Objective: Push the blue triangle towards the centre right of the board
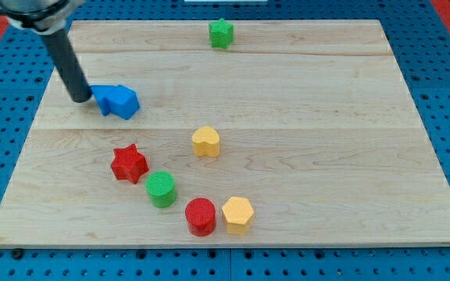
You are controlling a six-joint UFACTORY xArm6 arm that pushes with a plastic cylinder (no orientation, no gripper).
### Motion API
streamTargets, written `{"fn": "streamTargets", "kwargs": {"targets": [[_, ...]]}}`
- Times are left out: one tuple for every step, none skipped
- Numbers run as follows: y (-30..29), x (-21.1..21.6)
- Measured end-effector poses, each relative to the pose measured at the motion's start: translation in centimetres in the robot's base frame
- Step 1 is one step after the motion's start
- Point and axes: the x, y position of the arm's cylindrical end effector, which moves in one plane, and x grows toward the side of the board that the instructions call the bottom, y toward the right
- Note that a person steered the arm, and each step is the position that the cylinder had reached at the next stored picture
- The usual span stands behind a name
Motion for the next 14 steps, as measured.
{"fn": "streamTargets", "kwargs": {"targets": [[2.8,0.0],[4.2,0.0],[6.7,0.0],[11.4,-2.5],[15.9,-3.7],[18.8,-5.1],[17.7,-8.0],[16.9,-9.9],[16.9,-10.9],[22.1,-9.2],[28.7,-7.7],[32.2,-7.4],[29.0,-8.7],[23.8,-9.0]]}}
